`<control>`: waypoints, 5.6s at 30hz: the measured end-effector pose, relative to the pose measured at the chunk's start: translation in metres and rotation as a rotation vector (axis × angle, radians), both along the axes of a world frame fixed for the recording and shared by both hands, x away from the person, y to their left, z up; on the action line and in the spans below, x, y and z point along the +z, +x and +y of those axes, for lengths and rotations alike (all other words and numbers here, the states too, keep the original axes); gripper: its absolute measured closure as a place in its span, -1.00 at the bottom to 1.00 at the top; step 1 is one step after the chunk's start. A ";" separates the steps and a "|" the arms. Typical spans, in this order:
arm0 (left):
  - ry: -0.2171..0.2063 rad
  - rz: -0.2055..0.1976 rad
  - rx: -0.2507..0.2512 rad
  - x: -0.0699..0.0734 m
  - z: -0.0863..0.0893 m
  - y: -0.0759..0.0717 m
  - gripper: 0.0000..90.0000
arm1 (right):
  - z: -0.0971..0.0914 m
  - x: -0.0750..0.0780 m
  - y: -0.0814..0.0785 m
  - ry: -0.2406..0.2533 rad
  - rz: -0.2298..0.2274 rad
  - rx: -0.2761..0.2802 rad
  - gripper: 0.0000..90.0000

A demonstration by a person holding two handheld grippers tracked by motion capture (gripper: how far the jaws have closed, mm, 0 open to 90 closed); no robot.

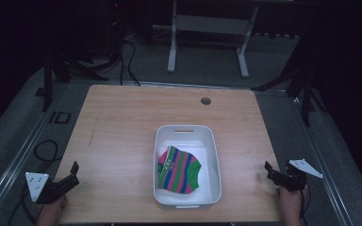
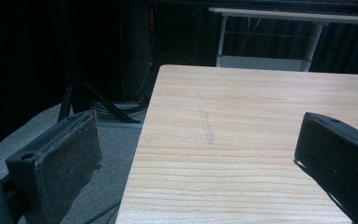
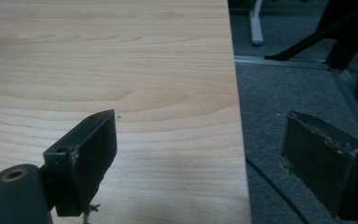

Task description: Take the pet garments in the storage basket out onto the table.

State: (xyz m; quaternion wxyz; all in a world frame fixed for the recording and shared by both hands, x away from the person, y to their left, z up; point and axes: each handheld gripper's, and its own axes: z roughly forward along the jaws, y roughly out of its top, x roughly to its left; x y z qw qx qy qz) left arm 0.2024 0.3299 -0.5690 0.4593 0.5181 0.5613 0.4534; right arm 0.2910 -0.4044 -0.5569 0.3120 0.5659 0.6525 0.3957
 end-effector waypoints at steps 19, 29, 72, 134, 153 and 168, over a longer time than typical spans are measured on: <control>0.000 0.007 -0.003 0.000 0.001 0.000 -0.98 | -0.002 -0.002 0.007 0.015 0.134 0.174 -0.73; -0.001 0.007 -0.001 0.000 0.001 0.000 -0.98 | 0.005 -0.001 0.011 -0.005 0.231 0.397 -0.74; -0.002 0.017 -0.014 0.000 0.001 0.001 -0.98 | 0.146 0.110 0.032 -0.166 0.277 1.044 -0.75; -0.007 0.003 -0.016 0.000 0.001 0.000 -0.98 | 0.360 0.040 0.064 -0.589 0.462 1.297 0.51; -0.002 0.005 -0.014 0.000 0.001 0.000 -0.98 | 0.307 0.136 0.056 -0.438 0.228 1.273 0.58; -0.001 0.006 -0.013 0.000 0.001 0.000 -0.98 | 0.274 0.202 0.053 -0.355 0.073 1.229 0.57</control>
